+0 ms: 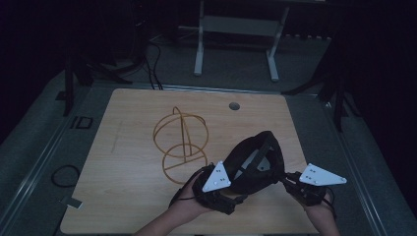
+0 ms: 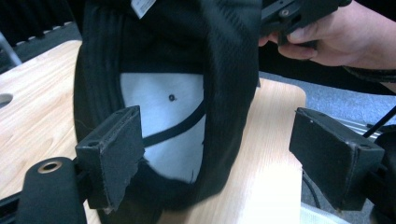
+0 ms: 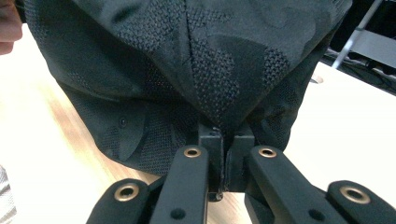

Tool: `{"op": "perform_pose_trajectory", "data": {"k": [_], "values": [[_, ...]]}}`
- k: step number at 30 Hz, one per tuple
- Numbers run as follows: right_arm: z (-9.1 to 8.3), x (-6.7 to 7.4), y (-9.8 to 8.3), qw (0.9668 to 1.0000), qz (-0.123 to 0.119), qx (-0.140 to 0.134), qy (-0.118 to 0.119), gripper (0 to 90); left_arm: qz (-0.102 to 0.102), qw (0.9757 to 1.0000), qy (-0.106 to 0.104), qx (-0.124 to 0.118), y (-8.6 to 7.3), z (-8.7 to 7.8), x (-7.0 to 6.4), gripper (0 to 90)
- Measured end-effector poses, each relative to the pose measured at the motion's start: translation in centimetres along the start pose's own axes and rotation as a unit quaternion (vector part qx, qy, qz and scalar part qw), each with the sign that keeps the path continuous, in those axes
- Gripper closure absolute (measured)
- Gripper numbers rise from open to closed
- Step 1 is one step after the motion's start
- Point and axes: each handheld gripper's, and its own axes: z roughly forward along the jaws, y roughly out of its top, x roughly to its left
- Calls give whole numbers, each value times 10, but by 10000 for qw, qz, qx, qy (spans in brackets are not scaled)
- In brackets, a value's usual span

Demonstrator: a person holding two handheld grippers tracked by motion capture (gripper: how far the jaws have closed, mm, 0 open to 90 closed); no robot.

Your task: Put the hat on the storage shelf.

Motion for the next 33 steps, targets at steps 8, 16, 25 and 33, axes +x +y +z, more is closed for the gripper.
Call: {"op": "perform_pose_trajectory", "data": {"k": [8, 16, 25, 33], "values": [[0, 2, 3, 10000, -69, 27, -4, 884, -48, 9999, -133, -51, 12, 19, 6, 333], [0, 1, 4, 10000, -33, -16, -6, 884, -189, 9993, -231, -223, 15, 25, 12, 625], [0, 3, 2, 9999, 43, -57, 74, 882, 15, 9987, -474, -204, 16, 22, 9, 885], [-5, 2, 1, 9991, 325, -191, 178, 847, 57, 9983, -446, -370, 18, 16, 17, 890]]}}
